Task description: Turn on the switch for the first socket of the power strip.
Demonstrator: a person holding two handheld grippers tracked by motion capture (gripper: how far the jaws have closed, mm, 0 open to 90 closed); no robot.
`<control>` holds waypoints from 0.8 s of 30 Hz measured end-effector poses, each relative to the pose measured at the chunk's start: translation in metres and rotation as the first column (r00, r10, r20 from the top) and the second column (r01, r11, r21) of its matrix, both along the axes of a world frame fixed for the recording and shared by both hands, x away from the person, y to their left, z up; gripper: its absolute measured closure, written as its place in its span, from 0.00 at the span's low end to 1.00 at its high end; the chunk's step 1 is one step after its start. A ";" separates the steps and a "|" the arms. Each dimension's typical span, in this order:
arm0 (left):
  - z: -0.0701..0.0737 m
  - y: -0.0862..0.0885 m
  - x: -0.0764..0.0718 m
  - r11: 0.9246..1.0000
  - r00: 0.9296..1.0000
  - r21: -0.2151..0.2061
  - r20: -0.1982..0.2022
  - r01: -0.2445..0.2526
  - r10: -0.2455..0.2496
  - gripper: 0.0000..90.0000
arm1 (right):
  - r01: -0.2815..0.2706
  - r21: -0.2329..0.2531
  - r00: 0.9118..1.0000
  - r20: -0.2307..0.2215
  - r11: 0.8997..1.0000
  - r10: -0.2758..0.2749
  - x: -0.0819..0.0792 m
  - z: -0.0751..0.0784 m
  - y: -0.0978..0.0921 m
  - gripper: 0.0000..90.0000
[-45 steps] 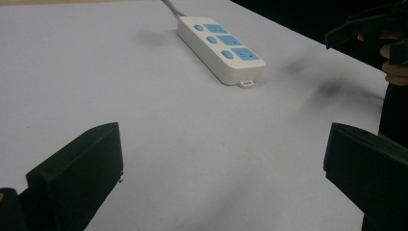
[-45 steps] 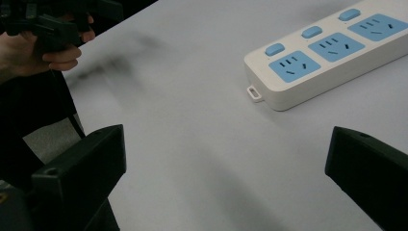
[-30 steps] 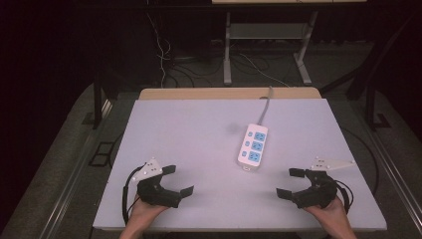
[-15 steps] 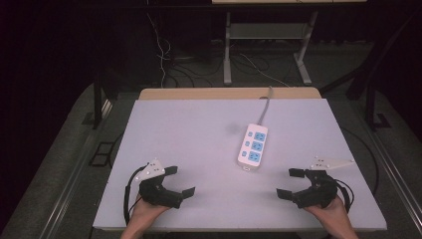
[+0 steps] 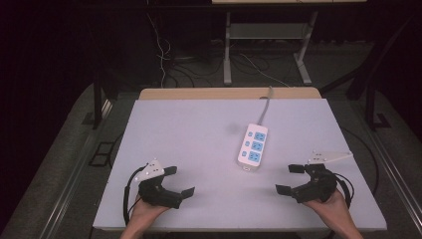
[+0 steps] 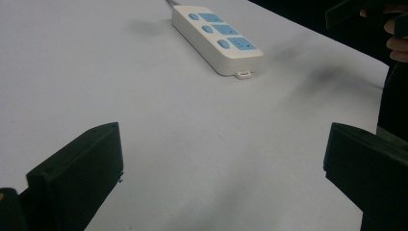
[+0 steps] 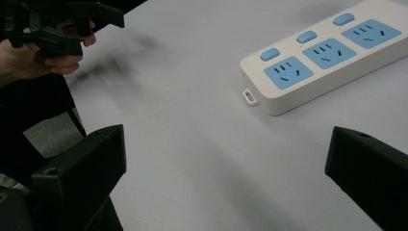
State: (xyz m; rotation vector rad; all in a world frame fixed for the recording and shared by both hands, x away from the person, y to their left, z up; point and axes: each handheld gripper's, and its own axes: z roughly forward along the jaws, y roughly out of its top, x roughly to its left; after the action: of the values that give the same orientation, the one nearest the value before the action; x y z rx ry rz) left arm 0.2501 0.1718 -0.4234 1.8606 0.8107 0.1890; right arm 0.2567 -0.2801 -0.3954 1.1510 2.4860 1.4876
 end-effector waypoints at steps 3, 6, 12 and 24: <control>0.000 0.000 0.001 1.000 1.000 -0.001 -0.003 0.000 0.000 0.00 | 0.002 -0.008 1.000 -0.009 1.000 -0.002 0.004 0.003 0.000 0.00; -0.001 0.000 0.001 1.000 1.000 0.001 -0.004 0.001 -0.001 0.00 | 0.003 -0.006 1.000 -0.015 1.000 -0.003 0.006 0.005 -0.001 0.00; -0.001 -0.001 0.001 1.000 1.000 0.000 -0.005 0.006 -0.006 0.00 | -0.011 -0.016 1.000 -0.025 1.000 0.011 0.016 0.011 -0.001 0.00; -0.001 -0.001 0.001 1.000 1.000 -0.004 -0.009 0.009 -0.009 0.00 | -0.039 -0.045 0.999 -0.026 0.998 0.038 0.029 0.023 0.005 0.00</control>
State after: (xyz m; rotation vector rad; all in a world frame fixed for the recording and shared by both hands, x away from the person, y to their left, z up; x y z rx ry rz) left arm 0.2507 0.1708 -0.4246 1.8620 0.8082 0.1740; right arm 0.2858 -0.2755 -0.3726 1.1277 2.5592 1.4261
